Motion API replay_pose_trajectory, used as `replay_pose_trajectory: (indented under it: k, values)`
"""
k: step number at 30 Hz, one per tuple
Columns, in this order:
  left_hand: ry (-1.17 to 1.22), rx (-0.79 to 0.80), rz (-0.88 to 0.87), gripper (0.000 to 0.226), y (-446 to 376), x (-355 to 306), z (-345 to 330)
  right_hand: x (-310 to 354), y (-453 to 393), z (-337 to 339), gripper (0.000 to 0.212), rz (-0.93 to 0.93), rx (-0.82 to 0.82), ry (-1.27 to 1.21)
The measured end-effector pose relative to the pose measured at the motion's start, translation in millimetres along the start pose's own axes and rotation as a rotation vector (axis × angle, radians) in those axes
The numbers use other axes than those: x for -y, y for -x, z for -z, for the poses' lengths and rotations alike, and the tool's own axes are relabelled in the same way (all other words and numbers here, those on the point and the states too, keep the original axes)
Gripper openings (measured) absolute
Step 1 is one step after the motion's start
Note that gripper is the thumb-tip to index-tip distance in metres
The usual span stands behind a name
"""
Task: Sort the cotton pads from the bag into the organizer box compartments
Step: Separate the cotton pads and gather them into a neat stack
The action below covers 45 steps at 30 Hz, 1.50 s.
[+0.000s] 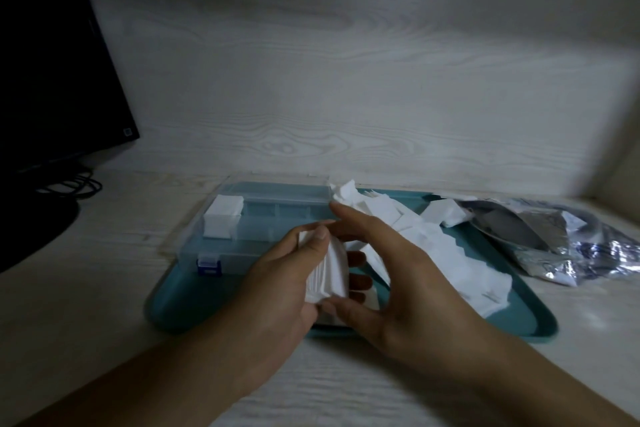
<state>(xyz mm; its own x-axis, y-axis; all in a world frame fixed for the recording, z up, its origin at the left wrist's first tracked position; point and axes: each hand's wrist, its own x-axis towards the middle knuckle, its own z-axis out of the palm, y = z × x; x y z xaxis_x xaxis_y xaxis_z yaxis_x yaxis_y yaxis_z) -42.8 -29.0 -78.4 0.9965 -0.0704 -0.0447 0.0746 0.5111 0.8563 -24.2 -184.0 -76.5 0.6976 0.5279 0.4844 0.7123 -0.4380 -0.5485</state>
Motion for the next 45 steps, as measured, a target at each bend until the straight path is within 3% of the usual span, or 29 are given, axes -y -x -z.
replay_pose_trajectory:
  k: [8,16,21,24,26,28,32,36,40,45]
  values:
    - [-0.065,0.055,-0.028,0.044,2.3,0.4,0.1,-0.2,-2.2,2.8,0.095,-0.006,-0.002,-0.028]
    - [-0.086,0.044,-0.03,0.039,6.0,-0.8,-3.0,-1.0,-0.8,-3.2,0.087,-0.014,-0.041,-0.091]
    - [-0.156,0.039,-0.025,0.034,6.7,-1.0,-3.5,1.1,0.2,-2.2,0.086,0.017,-0.028,0.007]
    - [-0.157,-0.006,-0.017,0.037,4.2,-4.8,-0.5,-1.4,-5.8,20.6,0.064,-0.039,-0.102,0.031]
    - [-0.126,-0.043,-0.019,0.032,1.6,-7.7,2.1,-16.9,-11.8,43.9,0.033,-0.079,-0.249,0.186]
    - [-0.1,-0.055,-0.029,0.028,0.2,-9.1,2.8,-34.1,-17.3,64.8,0.02,-0.202,-0.295,0.406]
    - [-0.081,-0.069,-0.045,0.019,-0.7,-7.3,2.2,-58.1,-19.3,79.0,0.027,-0.556,-0.005,0.561]
    - [-0.069,-0.083,-0.053,0.023,-1.3,-7.7,2.4,-61.8,-16.4,79.9,0.059,-0.676,0.264,0.522]
    - [-0.095,-0.095,-0.049,0.023,-2.4,-6.7,3.9,-62.0,-14.2,74.8,0.071,-0.624,0.303,0.596]
    - [-0.116,-0.089,-0.045,0.024,-3.0,-3.8,3.6,-61.4,-17.5,65.1,0.053,-0.569,0.218,0.573]
